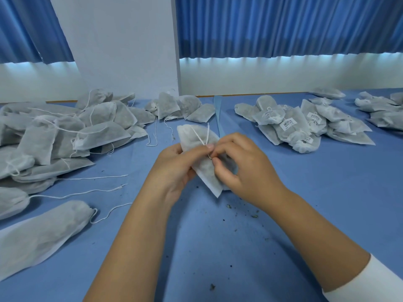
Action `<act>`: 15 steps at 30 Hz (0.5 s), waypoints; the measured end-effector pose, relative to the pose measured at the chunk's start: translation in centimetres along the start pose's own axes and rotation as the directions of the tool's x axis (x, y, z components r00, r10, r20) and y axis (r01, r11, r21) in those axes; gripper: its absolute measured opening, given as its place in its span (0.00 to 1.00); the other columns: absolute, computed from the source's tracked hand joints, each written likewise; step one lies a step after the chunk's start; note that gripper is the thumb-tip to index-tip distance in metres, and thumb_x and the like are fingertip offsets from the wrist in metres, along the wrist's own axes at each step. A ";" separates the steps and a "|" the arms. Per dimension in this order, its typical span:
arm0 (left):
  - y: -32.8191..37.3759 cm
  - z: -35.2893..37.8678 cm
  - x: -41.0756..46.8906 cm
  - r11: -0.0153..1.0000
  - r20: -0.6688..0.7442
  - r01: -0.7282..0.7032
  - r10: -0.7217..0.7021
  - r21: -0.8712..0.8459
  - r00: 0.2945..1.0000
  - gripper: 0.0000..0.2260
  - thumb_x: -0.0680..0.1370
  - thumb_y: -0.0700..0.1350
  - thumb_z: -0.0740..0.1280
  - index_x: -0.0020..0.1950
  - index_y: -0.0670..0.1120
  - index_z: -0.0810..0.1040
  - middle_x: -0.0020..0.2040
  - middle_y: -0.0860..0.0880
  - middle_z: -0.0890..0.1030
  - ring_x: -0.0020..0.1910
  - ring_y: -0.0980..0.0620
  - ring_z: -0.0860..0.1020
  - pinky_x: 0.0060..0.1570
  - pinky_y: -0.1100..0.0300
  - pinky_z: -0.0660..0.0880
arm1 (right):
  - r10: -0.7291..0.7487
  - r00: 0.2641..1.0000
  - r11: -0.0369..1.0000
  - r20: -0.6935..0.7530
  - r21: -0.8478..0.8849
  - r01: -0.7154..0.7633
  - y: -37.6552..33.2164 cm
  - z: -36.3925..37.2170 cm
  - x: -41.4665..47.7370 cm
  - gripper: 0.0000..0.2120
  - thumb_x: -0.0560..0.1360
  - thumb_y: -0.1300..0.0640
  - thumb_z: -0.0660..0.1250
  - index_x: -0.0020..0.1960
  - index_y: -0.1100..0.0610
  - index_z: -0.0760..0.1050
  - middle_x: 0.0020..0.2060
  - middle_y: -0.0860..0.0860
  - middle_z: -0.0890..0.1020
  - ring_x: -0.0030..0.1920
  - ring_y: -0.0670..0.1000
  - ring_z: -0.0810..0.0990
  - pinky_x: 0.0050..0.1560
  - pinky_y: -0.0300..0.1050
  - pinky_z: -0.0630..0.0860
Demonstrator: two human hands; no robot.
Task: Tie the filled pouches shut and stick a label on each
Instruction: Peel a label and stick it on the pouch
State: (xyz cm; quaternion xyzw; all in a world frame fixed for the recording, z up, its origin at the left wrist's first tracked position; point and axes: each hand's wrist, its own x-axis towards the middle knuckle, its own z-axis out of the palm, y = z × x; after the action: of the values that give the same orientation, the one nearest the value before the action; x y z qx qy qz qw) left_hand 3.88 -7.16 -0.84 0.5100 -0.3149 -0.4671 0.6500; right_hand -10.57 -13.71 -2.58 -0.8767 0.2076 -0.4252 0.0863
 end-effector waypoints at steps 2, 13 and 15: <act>-0.5 0.1 0.2 0.999 -0.065 -0.030 0.032 0.032 0.997 0.03 0.76 0.36 0.71 0.49 0.37 0.82 0.44 0.42 0.86 0.41 0.50 0.85 0.45 0.60 0.83 | 0.019 1.000 0.999 0.022 0.044 -0.020 0.3 0.0 0.1 0.03 0.75 0.61 0.69 0.48 0.58 0.80 0.49 0.49 0.79 0.50 0.48 0.76 0.50 0.45 0.75; -0.4 -2.4 1.9 0.967 -0.421 -0.245 0.195 -0.068 0.886 0.07 0.81 0.40 0.66 0.58 0.43 0.79 0.53 0.47 0.84 0.50 0.52 0.83 0.47 0.63 0.81 | 0.323 0.863 0.910 0.388 0.123 -0.396 3.6 -3.3 0.1 0.11 0.69 0.61 0.72 0.44 0.45 0.80 0.48 0.48 0.75 0.48 0.43 0.74 0.47 0.34 0.72; -0.4 -2.4 2.0 0.968 -0.420 -0.241 0.188 -0.076 0.888 0.06 0.82 0.40 0.65 0.57 0.45 0.79 0.53 0.48 0.84 0.49 0.54 0.83 0.45 0.64 0.81 | 0.288 0.834 0.931 0.472 0.065 -0.358 3.7 -3.0 -0.2 0.14 0.70 0.59 0.73 0.49 0.41 0.78 0.52 0.43 0.72 0.54 0.41 0.72 0.53 0.34 0.71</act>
State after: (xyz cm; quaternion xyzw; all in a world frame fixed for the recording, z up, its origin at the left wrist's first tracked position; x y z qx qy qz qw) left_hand 6.60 -8.10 -2.08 0.5164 -0.1962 -0.2942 0.7799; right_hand -14.09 -16.88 -2.07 -0.8946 0.2942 -0.2021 0.2690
